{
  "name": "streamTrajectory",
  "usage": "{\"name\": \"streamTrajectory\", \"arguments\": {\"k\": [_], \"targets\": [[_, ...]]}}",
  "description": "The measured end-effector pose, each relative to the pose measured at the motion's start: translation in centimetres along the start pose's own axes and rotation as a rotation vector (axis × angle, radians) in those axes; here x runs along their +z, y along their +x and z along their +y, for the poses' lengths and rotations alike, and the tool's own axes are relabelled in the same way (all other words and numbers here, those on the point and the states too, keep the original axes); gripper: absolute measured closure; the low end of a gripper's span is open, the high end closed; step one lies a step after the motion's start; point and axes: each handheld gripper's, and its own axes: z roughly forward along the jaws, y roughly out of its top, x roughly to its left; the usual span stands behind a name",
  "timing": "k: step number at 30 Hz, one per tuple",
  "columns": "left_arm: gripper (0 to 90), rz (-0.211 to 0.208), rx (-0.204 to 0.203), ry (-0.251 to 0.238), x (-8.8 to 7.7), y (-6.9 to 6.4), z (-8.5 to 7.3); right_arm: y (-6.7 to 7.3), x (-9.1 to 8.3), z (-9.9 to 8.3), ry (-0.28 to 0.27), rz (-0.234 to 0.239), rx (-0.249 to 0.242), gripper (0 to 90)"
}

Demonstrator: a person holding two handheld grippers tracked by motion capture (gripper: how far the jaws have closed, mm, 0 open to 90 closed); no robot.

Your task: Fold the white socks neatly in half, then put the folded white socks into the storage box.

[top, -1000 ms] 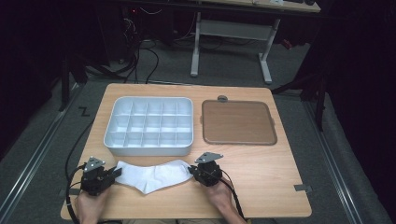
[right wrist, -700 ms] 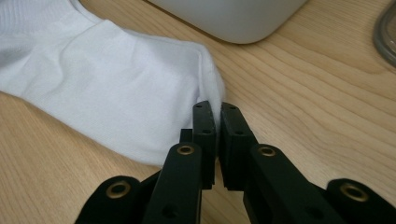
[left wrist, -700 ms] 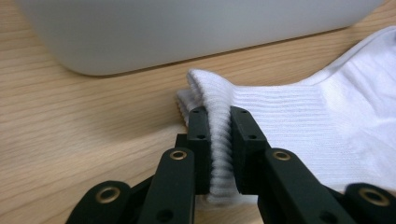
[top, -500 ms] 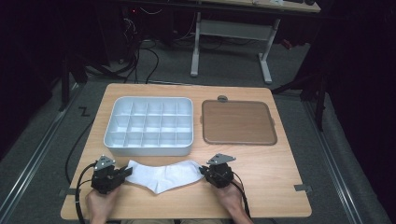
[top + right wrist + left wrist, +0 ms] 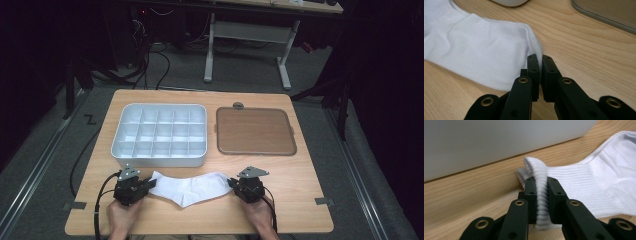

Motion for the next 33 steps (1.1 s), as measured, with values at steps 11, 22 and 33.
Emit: {"name": "streamTrajectory", "arguments": {"k": [11,22,33], "targets": [[79.8,-0.043,0.003,0.034,1.8,-2.3,-1.2,-2.0,-1.8,-1.6,0.004,-0.046,0.048,86.6],[79.8,-0.065,-0.011,0.036,3.0,-3.9,-2.0,-3.6,-3.0,-2.6,0.004,-0.073,0.068,86.5],[79.2,-0.085,-0.008,0.052,4.0,-4.8,-2.4,-4.7,-3.8,-3.6,-0.007,-0.098,0.099,86.1]]}}
